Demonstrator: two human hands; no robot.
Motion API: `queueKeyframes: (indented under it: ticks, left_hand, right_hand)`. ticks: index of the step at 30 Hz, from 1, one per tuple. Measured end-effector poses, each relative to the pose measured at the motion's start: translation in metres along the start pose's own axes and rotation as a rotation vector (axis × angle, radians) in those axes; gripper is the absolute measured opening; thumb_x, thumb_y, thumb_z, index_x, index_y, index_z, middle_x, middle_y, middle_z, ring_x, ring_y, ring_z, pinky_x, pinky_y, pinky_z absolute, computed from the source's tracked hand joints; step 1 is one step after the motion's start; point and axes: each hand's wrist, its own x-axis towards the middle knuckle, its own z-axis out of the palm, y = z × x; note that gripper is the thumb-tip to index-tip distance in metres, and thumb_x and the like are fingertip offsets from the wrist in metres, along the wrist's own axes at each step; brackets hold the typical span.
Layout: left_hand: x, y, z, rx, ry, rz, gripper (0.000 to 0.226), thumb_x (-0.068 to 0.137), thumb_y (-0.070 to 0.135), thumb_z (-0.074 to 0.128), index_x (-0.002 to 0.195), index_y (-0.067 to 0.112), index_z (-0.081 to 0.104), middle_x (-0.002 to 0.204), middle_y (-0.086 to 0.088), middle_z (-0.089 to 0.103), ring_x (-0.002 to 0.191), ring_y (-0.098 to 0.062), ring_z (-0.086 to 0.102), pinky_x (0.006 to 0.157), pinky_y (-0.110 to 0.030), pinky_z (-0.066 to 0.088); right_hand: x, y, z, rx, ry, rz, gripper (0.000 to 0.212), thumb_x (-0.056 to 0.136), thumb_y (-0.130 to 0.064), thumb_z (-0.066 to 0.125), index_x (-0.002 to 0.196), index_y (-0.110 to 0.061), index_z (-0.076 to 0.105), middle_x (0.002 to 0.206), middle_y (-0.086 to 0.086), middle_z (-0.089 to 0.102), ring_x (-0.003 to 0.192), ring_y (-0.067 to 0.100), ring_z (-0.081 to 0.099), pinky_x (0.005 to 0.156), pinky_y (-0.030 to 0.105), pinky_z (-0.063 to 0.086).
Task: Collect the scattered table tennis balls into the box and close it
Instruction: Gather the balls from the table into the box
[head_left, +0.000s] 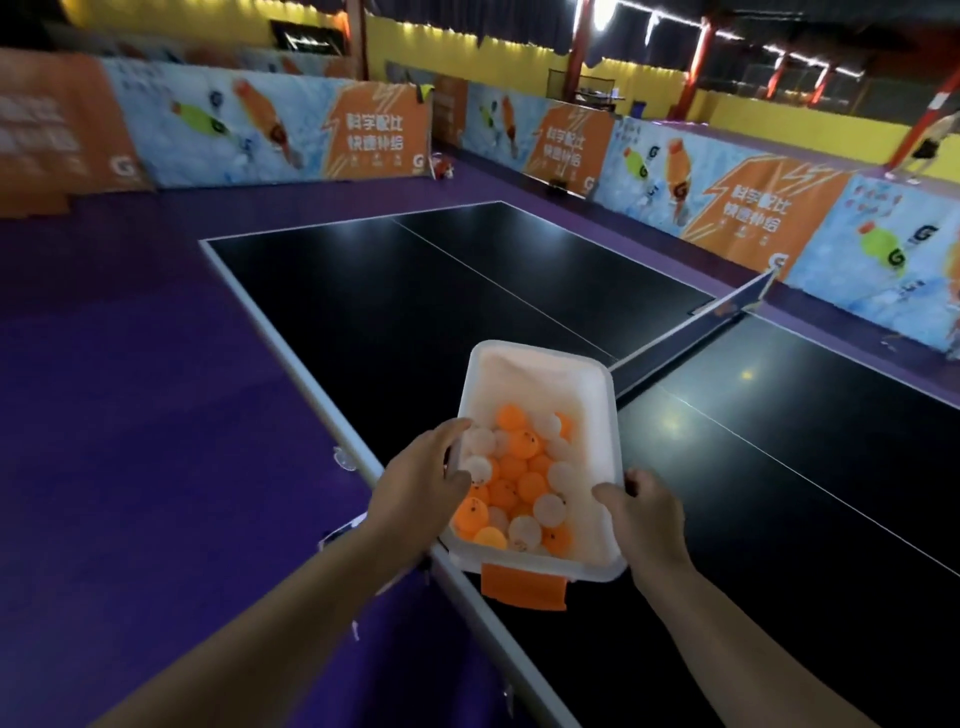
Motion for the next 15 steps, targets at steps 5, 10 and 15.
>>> queueKeyframes:
  ticks: [5,10,15]
  left_hand:
    - [-0.032,-0.053,-0.096,-0.009,0.123,-0.042,0.053,0.089,0.019,0.056,0.136,0.038,0.038,0.1,0.016,0.055,0.081,-0.004,0.058,0.059,-0.023,0.053]
    - [-0.072,-0.133,-0.202,0.04,0.241,-0.116,0.057,0.086,0.019,0.06,0.136,0.035,0.04,0.095,0.011,0.059,0.073,-0.003,0.056,0.06,-0.021,0.051]
    - [-0.113,-0.209,-0.283,0.101,0.328,-0.25,0.057,0.085,0.02,0.061,0.135,0.036,0.041,0.091,0.014,0.055,0.069,-0.001,0.056,0.057,-0.023,0.052]
  right_hand:
    - [-0.048,-0.059,0.078,0.002,-0.086,-0.112,0.008,0.078,-0.014,0.064,0.08,-0.011,0.057,0.077,0.006,0.06,0.067,0.018,0.055,0.051,0.027,0.038]
    - [-0.115,-0.111,0.186,-0.004,-0.221,-0.174,0.013,0.08,-0.011,0.063,0.072,-0.01,0.053,0.069,0.005,0.055,0.06,0.017,0.05,0.049,0.024,0.034]
    - [-0.174,-0.138,0.289,-0.048,-0.351,-0.193,0.01,0.08,-0.013,0.062,0.075,-0.014,0.053,0.071,0.001,0.056,0.062,0.014,0.052,0.051,0.023,0.037]
